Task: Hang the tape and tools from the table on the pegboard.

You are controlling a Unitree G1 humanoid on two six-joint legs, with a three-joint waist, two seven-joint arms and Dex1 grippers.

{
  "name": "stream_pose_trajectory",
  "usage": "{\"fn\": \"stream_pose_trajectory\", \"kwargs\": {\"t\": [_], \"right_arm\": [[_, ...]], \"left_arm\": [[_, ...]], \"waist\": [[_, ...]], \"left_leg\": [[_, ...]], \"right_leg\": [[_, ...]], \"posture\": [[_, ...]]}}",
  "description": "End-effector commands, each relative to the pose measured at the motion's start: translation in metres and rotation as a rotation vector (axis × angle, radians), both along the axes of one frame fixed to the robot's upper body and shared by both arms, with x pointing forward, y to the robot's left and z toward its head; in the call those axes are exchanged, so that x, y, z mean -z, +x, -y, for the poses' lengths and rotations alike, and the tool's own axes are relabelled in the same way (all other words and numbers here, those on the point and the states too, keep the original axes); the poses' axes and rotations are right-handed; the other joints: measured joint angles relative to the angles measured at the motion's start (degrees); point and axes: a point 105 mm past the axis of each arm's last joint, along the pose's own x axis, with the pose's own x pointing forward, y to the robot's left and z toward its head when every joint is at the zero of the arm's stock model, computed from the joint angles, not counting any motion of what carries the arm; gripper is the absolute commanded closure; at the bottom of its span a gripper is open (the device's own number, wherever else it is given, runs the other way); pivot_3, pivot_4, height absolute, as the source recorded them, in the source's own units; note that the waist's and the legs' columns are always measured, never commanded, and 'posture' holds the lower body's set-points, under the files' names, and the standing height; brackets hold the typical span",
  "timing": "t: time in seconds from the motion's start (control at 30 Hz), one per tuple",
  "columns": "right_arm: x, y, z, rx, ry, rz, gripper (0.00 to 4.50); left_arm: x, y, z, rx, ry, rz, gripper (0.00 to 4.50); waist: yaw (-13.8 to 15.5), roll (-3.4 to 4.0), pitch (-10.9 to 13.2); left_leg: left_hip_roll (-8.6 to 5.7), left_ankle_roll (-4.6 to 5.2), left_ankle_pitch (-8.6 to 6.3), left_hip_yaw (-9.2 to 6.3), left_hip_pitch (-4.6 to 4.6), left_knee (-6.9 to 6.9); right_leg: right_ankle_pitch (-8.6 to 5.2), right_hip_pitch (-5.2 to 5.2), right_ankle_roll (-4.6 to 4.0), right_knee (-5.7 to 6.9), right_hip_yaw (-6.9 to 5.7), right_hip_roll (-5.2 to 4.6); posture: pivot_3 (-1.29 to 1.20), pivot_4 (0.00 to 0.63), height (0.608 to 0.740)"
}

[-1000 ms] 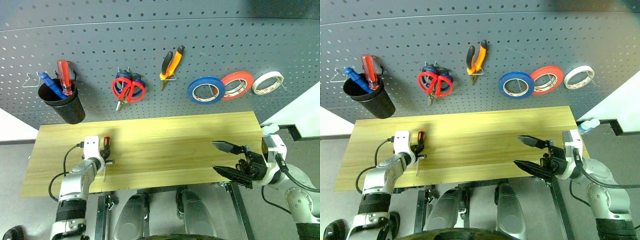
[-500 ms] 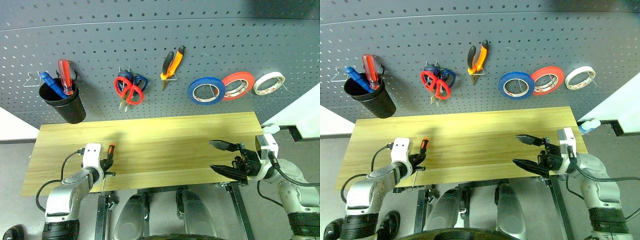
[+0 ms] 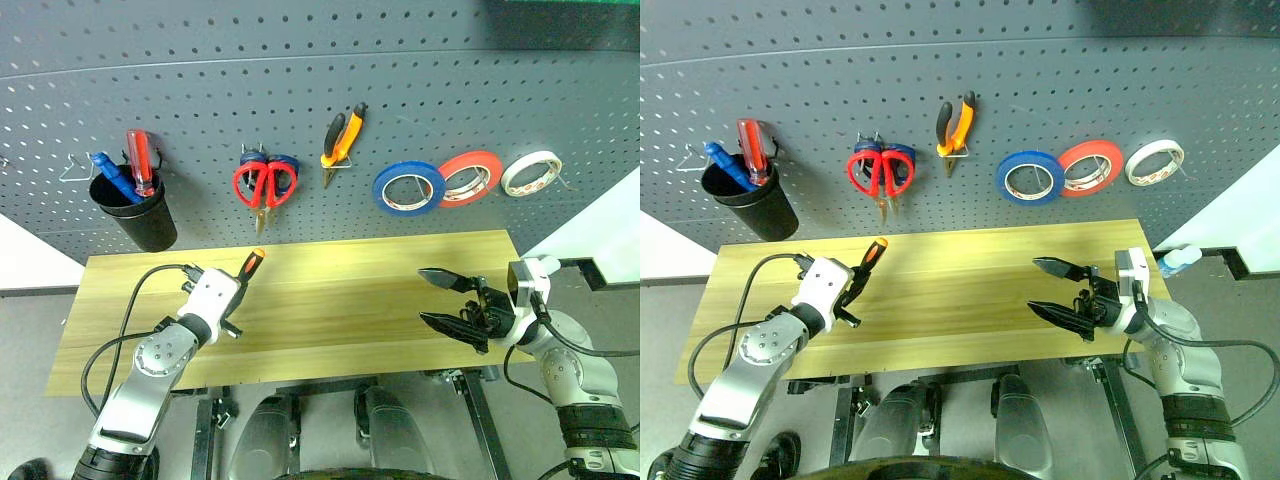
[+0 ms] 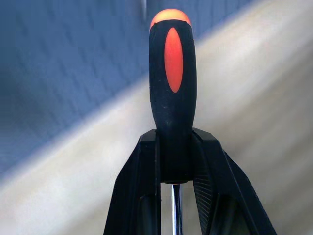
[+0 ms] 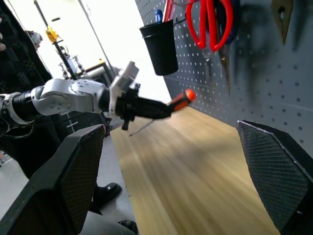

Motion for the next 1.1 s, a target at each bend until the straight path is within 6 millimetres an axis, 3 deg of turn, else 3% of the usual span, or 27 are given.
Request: {"fn": "stream_pose_trajectory", "kwargs": {"t": [0.03, 0.13, 0.37, 0.57, 0.67, 1.1], "right_arm": [[-0.004, 0.005, 0.003, 0.012, 0.019, 0.047, 0.00], [-0.003, 0.012, 0.006, 0.026, 0.022, 0.056, 0.00], [-0.012, 0.022, 0.013, 0.037, 0.081, 0.084, 0.00], [-0.019, 0.028, 0.012, 0.039, 0.146, 0.092, 0.00], [-0.019, 0.029, 0.008, 0.038, 0.154, 0.092, 0.00], [-0.021, 0.030, 0.008, 0.049, 0.183, 0.085, 0.00]], "left_arm": [[-0.044, -0.001, -0.008, -0.009, 0.098, 0.299, 3.98], [-0.068, -0.007, -0.012, -0.026, 0.097, 0.471, 3.98], [-0.091, -0.012, -0.022, -0.091, 0.095, 0.617, 3.98], [-0.110, -0.005, -0.028, -0.131, 0.104, 0.695, 3.98], [-0.125, 0.000, -0.032, -0.157, 0.110, 0.739, 3.98], [-0.188, 0.025, -0.044, -0.174, 0.033, 0.888, 3.98]], "waist": [[0.0, 0.06, -1.0], [0.1, 0.12, -2.1], [0.2, 0.29, -4.4], [1.0, 0.30, -5.8], [1.3, 0.41, -6.0], [1.4, 0.43, -6.5]], "left_leg": [[0.00, 0.00, 0.00, 0.02, 0.00, 0.00], [-0.01, -0.02, 0.02, 0.03, 0.06, 0.04], [0.03, 0.02, 0.02, 0.06, 0.14, 0.46], [0.05, 0.05, 0.05, 0.07, 0.50, 0.62], [0.10, 0.05, 0.04, 0.07, 1.18, 0.60], [0.06, 0.08, 0.08, 0.07, 1.18, 0.63]], "right_leg": [[0.01, 0.00, 0.02, 0.00, 0.00, 0.01], [0.09, 0.08, 0.12, 0.01, 0.01, 0.04], [0.23, 0.31, 0.20, 0.13, 0.02, 0.23], [0.33, 0.66, 0.12, 0.23, 0.05, 0.46], [0.31, 1.33, 0.10, 0.18, 0.05, 0.49], [0.33, 1.33, 0.13, 0.25, 0.08, 0.57]], "posture": [[-0.05, 0.056, 0.736], [-0.05, 0.036, 0.736], [-0.04, 0.009, 0.736], [-0.02, 0.000, 0.736], [-0.02, 0.000, 0.736], [-0.02, 0.000, 0.736]]}}
